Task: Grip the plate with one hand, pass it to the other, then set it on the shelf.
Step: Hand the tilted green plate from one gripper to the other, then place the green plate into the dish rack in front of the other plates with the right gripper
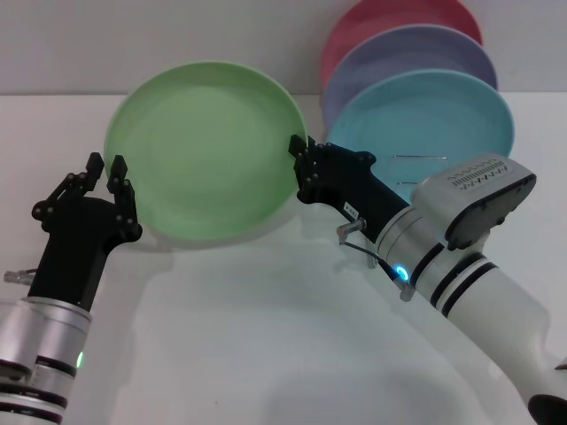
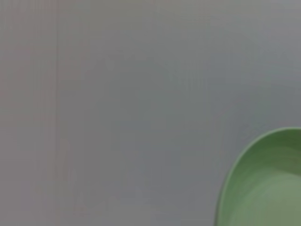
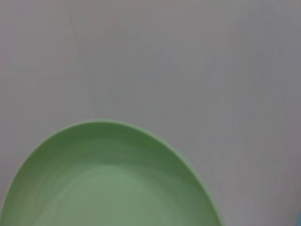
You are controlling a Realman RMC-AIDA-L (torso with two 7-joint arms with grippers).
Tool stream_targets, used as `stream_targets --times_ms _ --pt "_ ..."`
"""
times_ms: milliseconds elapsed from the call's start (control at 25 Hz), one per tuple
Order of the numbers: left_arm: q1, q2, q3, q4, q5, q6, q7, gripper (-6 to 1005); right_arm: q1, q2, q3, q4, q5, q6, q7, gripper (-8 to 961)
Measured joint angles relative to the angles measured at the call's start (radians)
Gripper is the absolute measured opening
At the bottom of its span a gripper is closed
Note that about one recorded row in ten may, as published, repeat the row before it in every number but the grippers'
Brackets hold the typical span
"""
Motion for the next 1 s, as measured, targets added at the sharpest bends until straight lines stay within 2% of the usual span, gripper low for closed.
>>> stream_targets --times_ms 120,400,600,720,1000 --pt "0.014 0.001 0.004 -0.002 0.0 0.036 -0.008 179 0.0 0.0 0.0 0.0 0.0 -0.001 -0.007 26" --pt "0.057 0.007 0.029 0.006 0.003 0.235 -0.097 323 0.0 0.0 -0.002 -0.008 0.0 -0.018 -0.01 25" --pt "0.061 0.009 -0.002 0.08 -0.002 0.333 -0.204 320 -0.01 0.0 -0.011 -0.003 -0.006 -0.075 -0.032 26" --pt "0.056 0.011 -0.075 0.146 -0.005 0.334 -0.314 318 -0.054 -0.001 0.006 0.025 -0.063 -0.141 -0.069 27" --pt "0.053 0.013 -0.126 0.205 -0.007 0.304 -0.385 314 -0.145 -0.006 0.023 0.061 -0.076 -0.267 -0.122 26"
